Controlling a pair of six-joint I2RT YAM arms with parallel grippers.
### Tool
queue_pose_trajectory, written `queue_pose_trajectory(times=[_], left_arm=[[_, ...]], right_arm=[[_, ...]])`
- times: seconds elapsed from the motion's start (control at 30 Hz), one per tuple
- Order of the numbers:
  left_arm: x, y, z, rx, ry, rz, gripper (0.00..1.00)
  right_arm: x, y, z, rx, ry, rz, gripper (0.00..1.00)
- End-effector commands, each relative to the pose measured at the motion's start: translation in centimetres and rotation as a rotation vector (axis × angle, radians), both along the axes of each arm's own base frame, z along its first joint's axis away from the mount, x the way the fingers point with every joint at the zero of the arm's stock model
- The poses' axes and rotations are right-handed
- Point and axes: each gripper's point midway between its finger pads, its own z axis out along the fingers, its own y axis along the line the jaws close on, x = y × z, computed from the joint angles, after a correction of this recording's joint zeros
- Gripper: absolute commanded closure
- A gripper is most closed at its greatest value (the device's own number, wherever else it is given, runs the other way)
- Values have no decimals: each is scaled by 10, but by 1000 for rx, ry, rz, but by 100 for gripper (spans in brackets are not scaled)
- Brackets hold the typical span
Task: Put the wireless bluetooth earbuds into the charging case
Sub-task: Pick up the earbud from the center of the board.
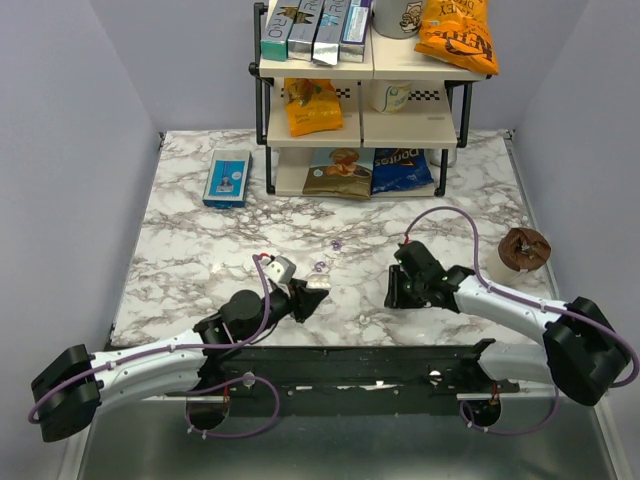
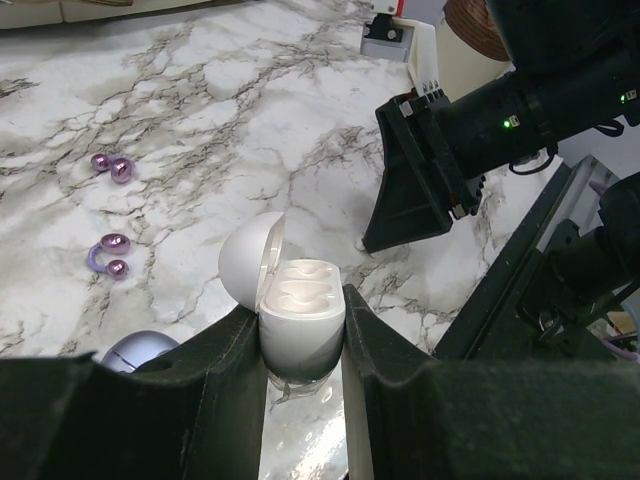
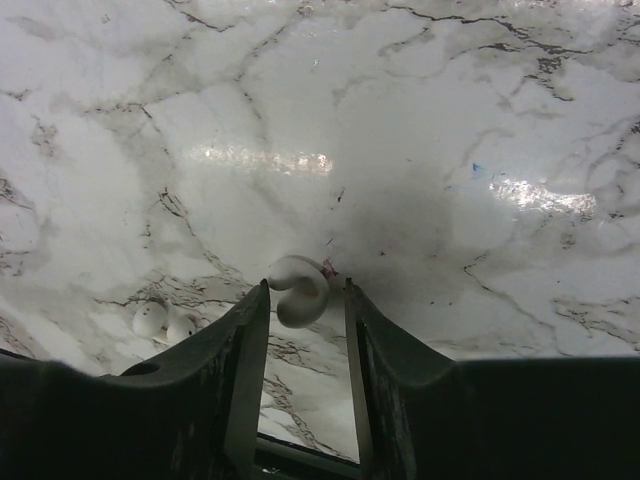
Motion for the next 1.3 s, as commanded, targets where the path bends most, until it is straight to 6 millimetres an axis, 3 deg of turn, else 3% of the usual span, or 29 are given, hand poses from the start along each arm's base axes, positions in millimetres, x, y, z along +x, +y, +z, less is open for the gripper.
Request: queue_pose_trajectory(times=[0.0, 0.27, 0.87, 1.27], left_arm=[[-1, -3, 4, -16, -7, -8, 100], [-1, -5, 3, -13, -5, -13, 100], [-2, -7, 0, -13, 2, -17, 100], [-3, -7, -2, -13, 7, -19, 100]], right_arm=[[2, 2, 5, 49, -19, -15, 53], [10, -6, 12, 96, -40, -55, 51], [-7, -4, -15, 99, 76, 9, 58], [-10, -2, -18, 113, 87, 21, 73]])
